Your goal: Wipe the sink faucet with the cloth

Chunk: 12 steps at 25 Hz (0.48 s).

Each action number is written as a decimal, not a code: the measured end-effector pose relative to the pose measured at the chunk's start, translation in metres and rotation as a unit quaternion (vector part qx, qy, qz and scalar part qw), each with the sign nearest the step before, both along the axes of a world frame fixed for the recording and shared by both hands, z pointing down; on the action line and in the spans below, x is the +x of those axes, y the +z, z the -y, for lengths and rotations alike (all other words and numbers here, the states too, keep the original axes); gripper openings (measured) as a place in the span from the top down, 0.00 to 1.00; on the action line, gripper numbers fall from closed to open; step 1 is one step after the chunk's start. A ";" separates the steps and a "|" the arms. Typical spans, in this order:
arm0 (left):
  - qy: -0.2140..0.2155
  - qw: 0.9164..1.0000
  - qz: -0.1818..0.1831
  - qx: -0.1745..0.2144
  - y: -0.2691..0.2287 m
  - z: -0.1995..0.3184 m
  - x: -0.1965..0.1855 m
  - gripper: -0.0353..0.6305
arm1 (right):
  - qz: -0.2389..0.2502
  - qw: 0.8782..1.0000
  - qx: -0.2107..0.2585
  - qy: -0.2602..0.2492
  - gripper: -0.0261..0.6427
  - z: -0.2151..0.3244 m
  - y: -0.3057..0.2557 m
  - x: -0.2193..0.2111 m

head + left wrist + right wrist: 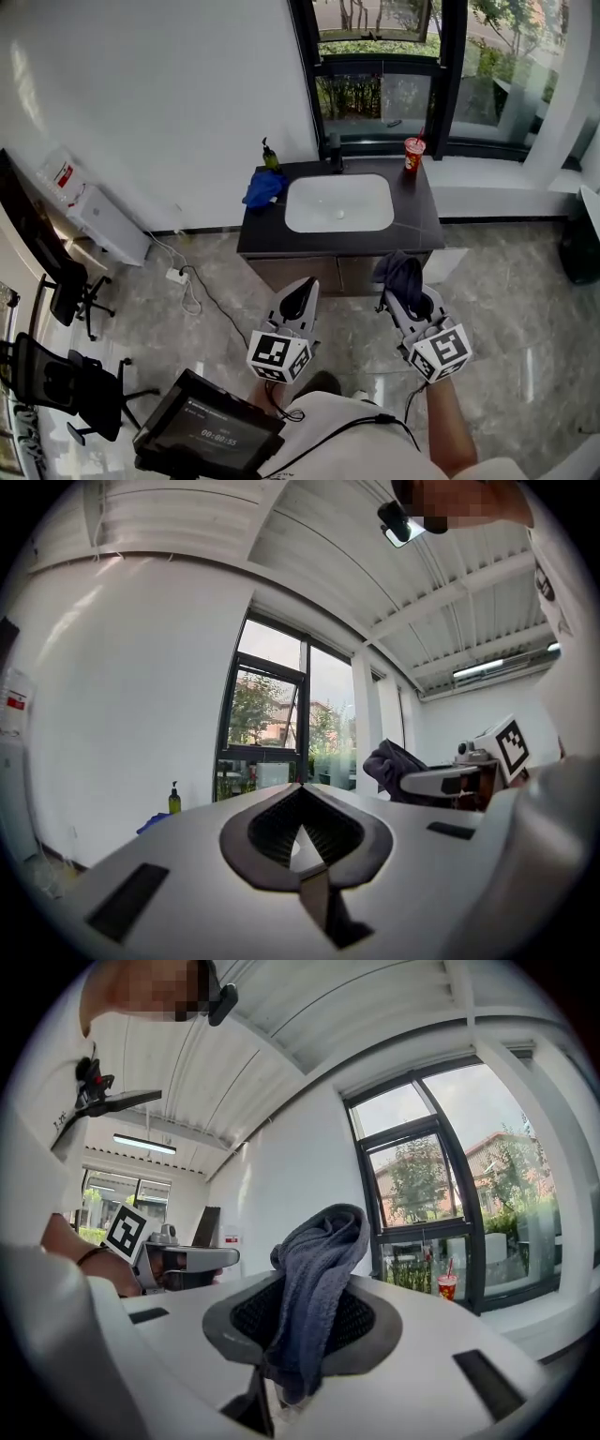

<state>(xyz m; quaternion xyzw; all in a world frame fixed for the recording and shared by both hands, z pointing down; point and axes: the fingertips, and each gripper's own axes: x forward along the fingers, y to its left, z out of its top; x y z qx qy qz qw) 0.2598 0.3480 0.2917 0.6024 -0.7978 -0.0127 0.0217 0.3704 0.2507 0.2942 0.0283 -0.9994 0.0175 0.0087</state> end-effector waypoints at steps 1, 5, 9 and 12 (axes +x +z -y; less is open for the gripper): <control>-0.002 1.000 0.000 0.002 -0.003 -0.004 0.000 0.96 | 0.002 1.000 0.002 -0.004 0.81 -0.005 -0.004 0.000; -0.002 1.000 -0.001 0.007 -0.010 -0.015 -0.002 0.96 | 0.005 1.000 0.009 -0.008 0.81 -0.020 -0.014 -0.003; 0.014 1.000 -0.001 0.009 -0.017 -0.015 -0.002 0.96 | 0.004 1.000 0.010 0.004 0.81 -0.028 -0.018 -0.008; 0.028 1.000 0.000 0.009 -0.021 -0.016 0.001 0.96 | 0.001 1.000 0.008 0.011 0.81 -0.034 -0.020 -0.010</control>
